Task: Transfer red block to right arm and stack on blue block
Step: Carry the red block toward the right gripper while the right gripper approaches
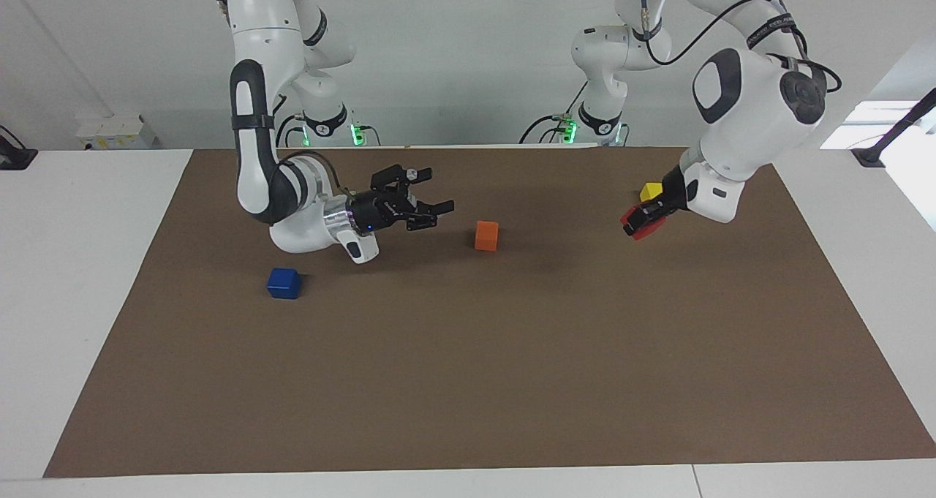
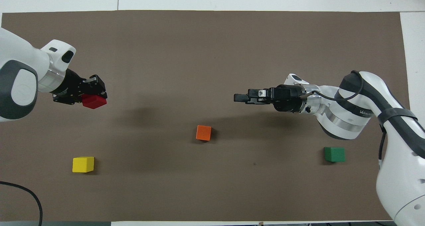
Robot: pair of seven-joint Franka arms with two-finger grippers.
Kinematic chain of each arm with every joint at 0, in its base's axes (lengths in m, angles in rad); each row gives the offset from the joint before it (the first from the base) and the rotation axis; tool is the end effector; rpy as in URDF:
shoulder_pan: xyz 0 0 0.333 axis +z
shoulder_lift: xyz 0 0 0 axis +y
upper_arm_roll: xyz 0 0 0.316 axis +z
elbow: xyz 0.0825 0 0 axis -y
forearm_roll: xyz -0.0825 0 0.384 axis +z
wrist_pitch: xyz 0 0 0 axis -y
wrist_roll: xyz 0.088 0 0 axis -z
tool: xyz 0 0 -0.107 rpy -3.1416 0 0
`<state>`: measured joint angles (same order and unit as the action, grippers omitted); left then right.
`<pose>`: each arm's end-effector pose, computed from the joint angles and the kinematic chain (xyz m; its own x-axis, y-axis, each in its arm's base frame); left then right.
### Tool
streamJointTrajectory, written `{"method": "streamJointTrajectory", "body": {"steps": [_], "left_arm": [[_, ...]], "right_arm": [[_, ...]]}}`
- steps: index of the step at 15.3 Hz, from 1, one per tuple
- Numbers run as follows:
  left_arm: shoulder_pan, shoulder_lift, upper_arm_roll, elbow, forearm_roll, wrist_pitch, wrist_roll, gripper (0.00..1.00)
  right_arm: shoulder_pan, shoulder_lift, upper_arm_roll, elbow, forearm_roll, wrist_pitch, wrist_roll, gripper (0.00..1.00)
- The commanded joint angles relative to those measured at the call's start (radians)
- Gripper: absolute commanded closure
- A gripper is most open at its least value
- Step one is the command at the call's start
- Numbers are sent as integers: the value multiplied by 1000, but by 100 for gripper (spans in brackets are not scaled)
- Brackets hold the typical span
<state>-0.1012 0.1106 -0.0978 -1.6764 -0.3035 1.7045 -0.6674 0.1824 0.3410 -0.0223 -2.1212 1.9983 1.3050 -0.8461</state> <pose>0.5726 -0.1417 0.5271 0.8497 0.4608 -0.2564 0.5107 -0.8401 0.1827 0.5395 0.2044 0.3442 0.9997 0.0086 -0.0229 -0.0244 0.4491 -0.8932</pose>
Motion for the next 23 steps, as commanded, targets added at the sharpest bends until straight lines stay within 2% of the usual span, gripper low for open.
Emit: {"method": "streamJointTrajectory", "body": {"steps": [1, 3, 5, 9, 12, 14, 17, 23], "left_arm": [[-9, -66, -40, 6, -113, -52, -251, 100], [-9, -101, -95, 7, -207, -40, -480, 100], [-9, -104, -150, 23, -273, -19, -668, 100], [-21, -104, -230, 3, -289, 113, -920, 100], [-80, -121, -235, -66, -290, 281, -1088, 100], [-110, -135, -235, -101, -290, 335, -1143, 100], [-117, -138, -235, -103, -290, 340, -1231, 100], [-149, -167, -237, -172, -287, 411, -1391, 100]], "right_arm": [[9, 12, 13, -11, 83, -71, 70, 0], [19, 35, 31, -28, 157, -118, 122, 0], [34, 44, 38, -34, 191, -118, 165, 0], [94, 84, 41, -33, 289, -147, 168, 0], [132, 125, 42, -25, 364, -216, 168, 0], [134, 141, 42, -22, 375, -253, 168, 0], [169, 145, 42, -20, 441, -288, 165, 0], [180, 148, 44, 7, 445, -276, 107, 0]]}}
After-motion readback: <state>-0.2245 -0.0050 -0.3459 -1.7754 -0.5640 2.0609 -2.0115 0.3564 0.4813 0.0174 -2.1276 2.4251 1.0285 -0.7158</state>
